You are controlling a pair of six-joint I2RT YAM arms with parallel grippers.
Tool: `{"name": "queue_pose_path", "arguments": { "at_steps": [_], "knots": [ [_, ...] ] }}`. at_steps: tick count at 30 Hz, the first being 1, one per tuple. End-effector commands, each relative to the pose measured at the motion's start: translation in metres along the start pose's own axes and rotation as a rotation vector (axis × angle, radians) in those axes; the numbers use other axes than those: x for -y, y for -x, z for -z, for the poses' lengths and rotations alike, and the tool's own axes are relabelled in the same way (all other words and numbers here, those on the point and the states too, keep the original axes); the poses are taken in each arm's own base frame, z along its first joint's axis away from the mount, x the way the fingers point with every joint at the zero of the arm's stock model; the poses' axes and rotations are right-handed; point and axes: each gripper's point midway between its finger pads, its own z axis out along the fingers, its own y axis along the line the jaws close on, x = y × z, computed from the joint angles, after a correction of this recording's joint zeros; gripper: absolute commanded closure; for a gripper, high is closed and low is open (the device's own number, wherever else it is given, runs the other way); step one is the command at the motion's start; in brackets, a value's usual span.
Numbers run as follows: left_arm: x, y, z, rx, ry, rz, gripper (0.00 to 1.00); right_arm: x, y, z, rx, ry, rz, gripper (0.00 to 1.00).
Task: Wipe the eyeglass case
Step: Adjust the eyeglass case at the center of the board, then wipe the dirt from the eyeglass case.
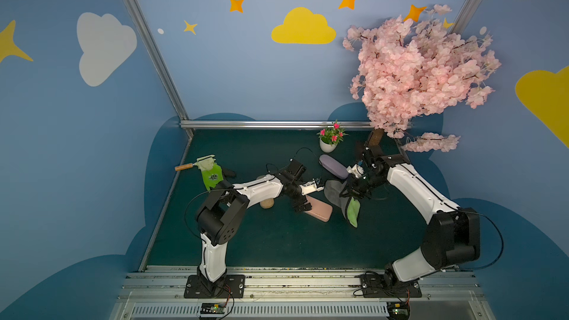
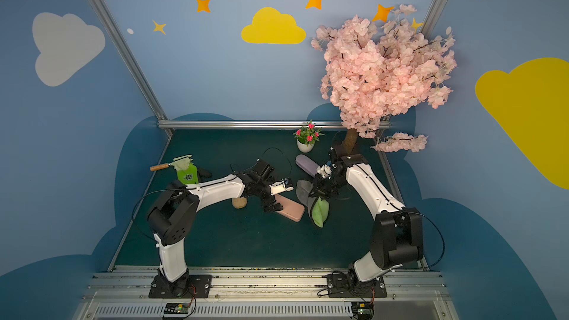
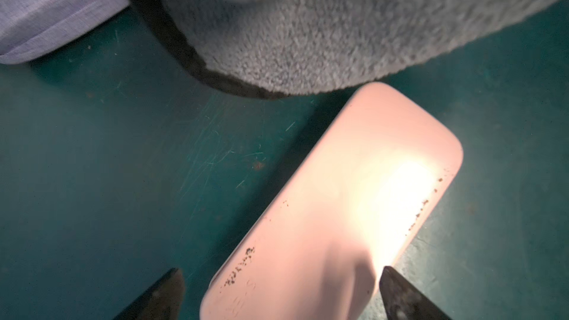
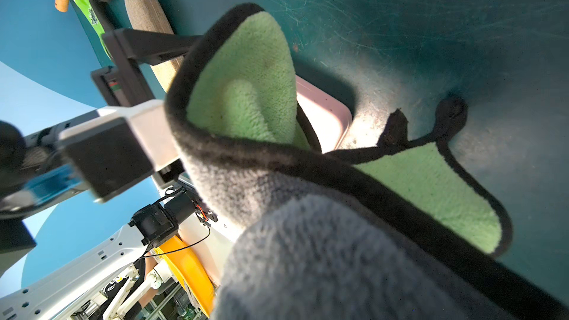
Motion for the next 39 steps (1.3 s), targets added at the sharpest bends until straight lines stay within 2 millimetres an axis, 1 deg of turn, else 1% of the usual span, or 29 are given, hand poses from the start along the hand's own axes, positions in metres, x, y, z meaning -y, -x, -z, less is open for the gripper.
{"name": "queue_pose_path", "arguments": {
  "at_steps": [1, 3, 5, 7, 9, 11, 15, 18, 19, 21, 23, 24, 25, 26, 28, 31, 32, 35, 36, 38, 39],
  "knots": [
    [0.001, -0.005, -0.008, -0.030, -0.023, -0.023, 0.00, 0.002, -0.004, 0.002, 0.004, -0.010, 0.008, 1.00],
    [0.013, 0.001, -0.010, -0.011, -0.100, 0.012, 0.00, 0.004, -0.004, -0.001, 0.000, -0.011, -0.003, 1.00],
    [0.022, 0.004, -0.006, -0.025, -0.163, 0.063, 0.00, 0.005, -0.005, -0.002, -0.004, -0.008, -0.011, 1.00],
    [0.034, 0.004, -0.001, -0.044, -0.226, 0.134, 0.03, 0.005, -0.002, -0.002, 0.004, -0.013, -0.013, 1.00],
    [0.046, 0.002, 0.003, -0.040, -0.277, 0.182, 0.09, 0.006, 0.001, -0.003, 0.009, -0.021, -0.019, 1.00],
    [0.056, -0.001, 0.004, -0.042, -0.307, 0.223, 0.11, 0.006, 0.005, -0.004, 0.012, -0.020, -0.024, 1.00],
    [0.065, -0.012, 0.006, -0.073, -0.279, 0.284, 0.09, 0.007, 0.007, -0.009, 0.013, -0.009, -0.040, 1.00],
    [0.069, -0.011, 0.005, -0.057, -0.252, 0.323, 0.04, 0.011, 0.006, -0.014, 0.015, -0.011, -0.058, 1.00],
    [0.072, -0.010, 0.003, -0.060, -0.247, 0.331, 0.00, 0.015, 0.007, -0.015, 0.017, -0.021, -0.070, 1.00],
    [0.075, -0.012, -0.002, -0.084, -0.226, 0.334, 0.00, 0.019, 0.007, -0.016, 0.016, -0.020, -0.087, 1.00],
    [0.074, -0.023, -0.010, -0.123, -0.177, 0.323, 0.00, 0.019, 0.007, -0.015, 0.017, -0.016, -0.090, 1.00],
    [0.072, -0.032, -0.015, -0.147, -0.138, 0.317, 0.02, 0.018, 0.006, -0.014, 0.018, -0.014, -0.086, 1.00],
    [0.074, -0.038, -0.018, -0.164, -0.134, 0.314, 0.09, 0.018, 0.006, -0.014, 0.017, -0.013, -0.092, 1.00],
    [0.072, -0.046, -0.019, -0.191, -0.106, 0.313, 0.15, 0.018, 0.005, -0.014, 0.017, -0.008, -0.106, 1.00],
    [0.079, -0.052, -0.016, -0.209, -0.133, 0.323, 0.26, 0.015, 0.005, -0.022, 0.024, 0.041, -0.154, 1.00],
    [0.081, -0.048, -0.008, -0.159, -0.118, 0.317, 0.31, 0.011, 0.006, -0.037, 0.032, 0.147, -0.234, 1.00],
    [0.085, -0.045, -0.004, -0.122, -0.131, 0.310, 0.34, 0.009, 0.007, -0.041, 0.036, 0.173, -0.255, 1.00],
    [0.084, -0.038, 0.003, -0.032, -0.100, 0.271, 0.48, -0.001, 0.009, -0.047, 0.051, 0.246, -0.290, 1.00],
    [0.084, -0.036, 0.004, -0.013, -0.095, 0.255, 0.54, -0.006, 0.009, -0.047, 0.050, 0.272, -0.302, 1.00],
    [0.084, -0.034, 0.004, 0.003, -0.090, 0.225, 0.61, -0.017, 0.009, -0.050, 0.052, 0.317, -0.310, 1.00],
    [0.084, -0.034, 0.004, 0.006, -0.086, 0.212, 0.64, -0.021, 0.007, -0.053, 0.046, 0.312, -0.307, 1.00]
  ]
}}
